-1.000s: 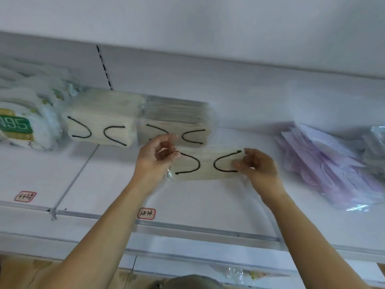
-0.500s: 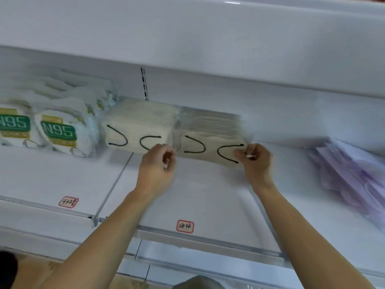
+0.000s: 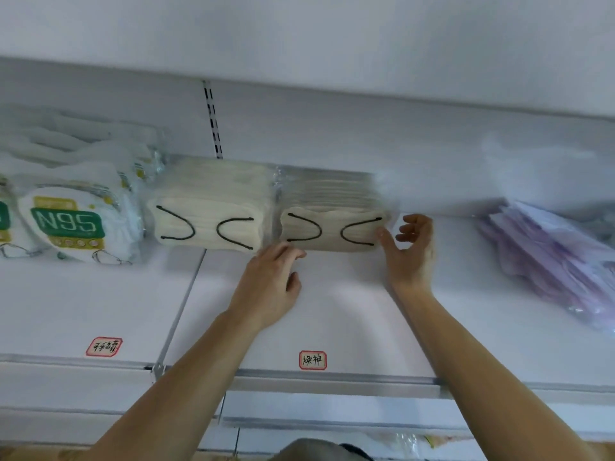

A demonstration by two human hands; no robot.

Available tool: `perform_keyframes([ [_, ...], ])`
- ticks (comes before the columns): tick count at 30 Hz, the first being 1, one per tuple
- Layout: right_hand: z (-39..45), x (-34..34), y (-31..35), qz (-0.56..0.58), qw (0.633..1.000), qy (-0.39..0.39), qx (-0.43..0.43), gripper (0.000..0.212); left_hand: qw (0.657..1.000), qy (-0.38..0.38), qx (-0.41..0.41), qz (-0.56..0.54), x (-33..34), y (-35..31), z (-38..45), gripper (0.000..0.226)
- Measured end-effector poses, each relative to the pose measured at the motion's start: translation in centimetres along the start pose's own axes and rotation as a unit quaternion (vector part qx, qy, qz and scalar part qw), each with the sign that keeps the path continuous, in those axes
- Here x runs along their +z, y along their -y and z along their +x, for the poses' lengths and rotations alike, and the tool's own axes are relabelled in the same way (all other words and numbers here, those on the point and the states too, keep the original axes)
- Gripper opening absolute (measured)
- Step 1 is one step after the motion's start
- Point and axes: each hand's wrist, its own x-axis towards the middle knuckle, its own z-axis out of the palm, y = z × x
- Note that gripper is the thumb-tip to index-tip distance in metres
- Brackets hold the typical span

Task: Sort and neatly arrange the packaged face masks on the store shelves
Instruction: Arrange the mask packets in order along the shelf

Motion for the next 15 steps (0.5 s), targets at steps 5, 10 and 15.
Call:
perform_keyframes([
  [5,-0.4,-0.4,0.7,0.004,1.0,-0.013,0.015,0.025,0.999,0.015,0.022,0.031,0.2,0.2,-0.1,0.029],
  [10,-1.3,-3.9,-0.4,-0.057,0.997,0.048,-0.007,0.027,0.992,0.095,0.068,0.048,1.1,-2.1,-0.1,0.041],
  [15,-0.5,-13.0,-2.5,-0.206,0.968,0.039,-0.137,0.033,0.963,0.214,0.162,0.033,3.9,-6.7,0.8,0.062],
])
